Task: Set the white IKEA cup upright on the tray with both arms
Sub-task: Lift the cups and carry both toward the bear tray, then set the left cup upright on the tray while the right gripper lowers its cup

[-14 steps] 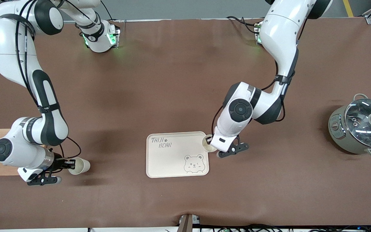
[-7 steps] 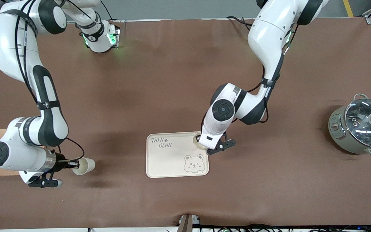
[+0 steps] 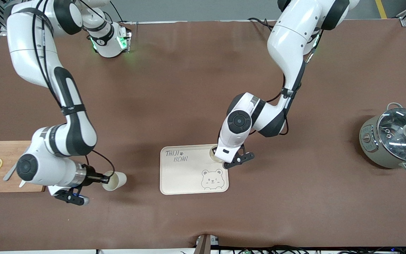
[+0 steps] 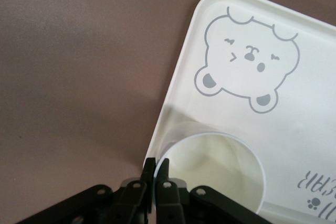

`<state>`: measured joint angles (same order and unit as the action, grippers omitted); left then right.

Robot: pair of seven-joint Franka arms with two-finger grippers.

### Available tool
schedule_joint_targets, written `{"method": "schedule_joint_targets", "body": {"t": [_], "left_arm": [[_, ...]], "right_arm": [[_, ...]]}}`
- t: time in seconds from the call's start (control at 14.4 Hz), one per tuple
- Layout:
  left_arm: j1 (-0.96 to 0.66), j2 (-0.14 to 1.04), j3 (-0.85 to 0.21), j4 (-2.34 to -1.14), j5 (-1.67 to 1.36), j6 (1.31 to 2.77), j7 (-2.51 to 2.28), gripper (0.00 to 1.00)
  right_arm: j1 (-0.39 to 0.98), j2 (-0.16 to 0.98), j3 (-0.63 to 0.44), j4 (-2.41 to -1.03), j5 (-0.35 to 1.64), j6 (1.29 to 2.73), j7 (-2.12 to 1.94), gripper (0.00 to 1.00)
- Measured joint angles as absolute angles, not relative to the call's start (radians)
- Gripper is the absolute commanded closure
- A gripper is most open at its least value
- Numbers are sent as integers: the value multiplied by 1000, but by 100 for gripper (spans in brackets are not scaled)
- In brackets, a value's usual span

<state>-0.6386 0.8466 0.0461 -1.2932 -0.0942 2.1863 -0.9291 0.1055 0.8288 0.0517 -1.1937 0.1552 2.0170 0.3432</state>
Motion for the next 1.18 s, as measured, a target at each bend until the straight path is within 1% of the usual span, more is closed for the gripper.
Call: {"method": "schedule_joint_targets", "body": {"t": [0.07,0.14,0.28,0.35,0.49,0.62,0.69,1.18], "left_arm": [[-639,847,46,-1293,-91,2186,-929,64],[-639,847,47,-1293,-84,2186,-929,54],[-639,847,47,-1292,-69,2186,-929,36],[-639,847,47,-1291,-67,2186,-929,34],[-639,847,48,-1285,-65,2181,-929,25],[-639,844,50,-1278,-65,2154,-929,7],[-639,839,51,-1274,-65,2142,-929,0],[-636,763,108,-1258,-57,2037,-851,0]], "right_arm": [[131,823,52,-1194,155,2017,392,100],[158,818,52,-1194,155,2016,442,100],[213,812,51,-1194,155,2016,531,100],[239,812,50,-1194,155,2017,567,100],[278,812,47,-1194,154,2021,623,100],[302,812,45,-1194,154,2035,665,100],[313,812,45,-1194,154,2042,679,100],[377,820,43,-1221,124,2145,777,100]]}}
